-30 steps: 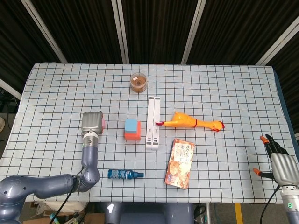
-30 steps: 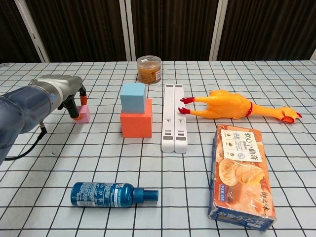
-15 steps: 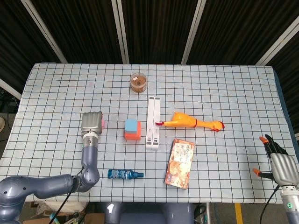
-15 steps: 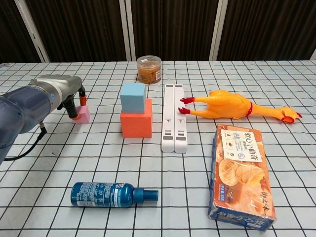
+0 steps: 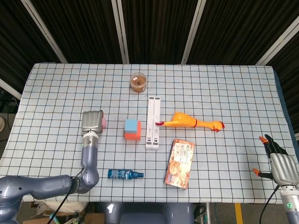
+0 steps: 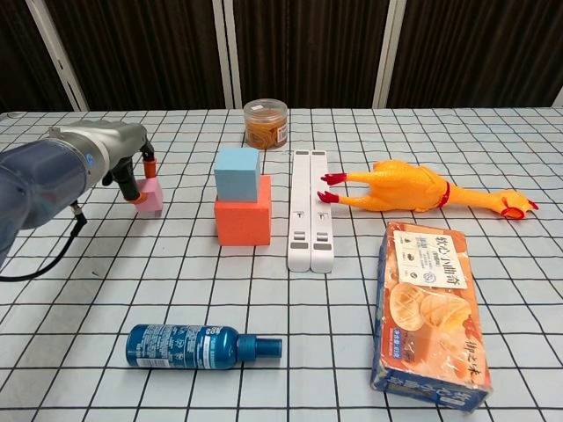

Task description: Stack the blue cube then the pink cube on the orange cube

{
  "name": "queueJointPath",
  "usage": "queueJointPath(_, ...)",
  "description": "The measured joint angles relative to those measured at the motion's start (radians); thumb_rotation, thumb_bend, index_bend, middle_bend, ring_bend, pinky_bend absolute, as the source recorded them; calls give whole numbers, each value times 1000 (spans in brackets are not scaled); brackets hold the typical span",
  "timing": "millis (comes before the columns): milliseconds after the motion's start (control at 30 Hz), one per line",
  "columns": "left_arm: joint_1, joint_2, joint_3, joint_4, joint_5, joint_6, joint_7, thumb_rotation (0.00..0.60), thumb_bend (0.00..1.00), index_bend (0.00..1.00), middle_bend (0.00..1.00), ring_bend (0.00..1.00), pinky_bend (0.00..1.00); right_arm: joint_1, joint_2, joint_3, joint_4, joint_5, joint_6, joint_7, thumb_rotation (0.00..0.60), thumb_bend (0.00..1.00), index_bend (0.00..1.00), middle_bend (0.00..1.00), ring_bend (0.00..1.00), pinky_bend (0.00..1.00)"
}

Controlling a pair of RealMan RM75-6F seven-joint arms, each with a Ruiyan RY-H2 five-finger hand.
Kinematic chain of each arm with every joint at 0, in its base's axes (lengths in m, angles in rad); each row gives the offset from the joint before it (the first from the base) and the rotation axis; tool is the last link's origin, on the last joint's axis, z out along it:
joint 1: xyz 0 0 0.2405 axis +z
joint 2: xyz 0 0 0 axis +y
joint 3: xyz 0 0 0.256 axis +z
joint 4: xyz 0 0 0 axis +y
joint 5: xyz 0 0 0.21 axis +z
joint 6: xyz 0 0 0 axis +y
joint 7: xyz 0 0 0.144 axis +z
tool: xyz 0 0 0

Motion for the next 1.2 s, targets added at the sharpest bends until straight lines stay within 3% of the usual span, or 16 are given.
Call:
queueJointPath(267, -5, 74, -30, -205, 6, 90, 42, 600, 401, 404, 919, 731, 740, 0, 1, 0, -3, -4, 3, 1, 600, 41, 104, 46, 149, 248)
queueJointPath(600, -80, 152, -109, -480, -35, 272, 186, 600, 401, 409, 919, 731, 740, -5, 8, 0, -9, -10, 15, 14, 600, 41, 104, 46, 149, 248)
queueJointPath(900, -184, 140, -183, -550, -104, 403, 276, 600, 401, 412, 919, 731, 740, -6, 12, 1, -6, -12, 18, 29, 600, 41, 103, 46, 149, 248)
queueJointPath(1200, -228, 93, -244, -533, -196, 405, 245, 600, 401, 414, 919, 731, 740, -10, 17, 3, -3, -12, 24, 49, 600, 41, 104, 46, 149, 248)
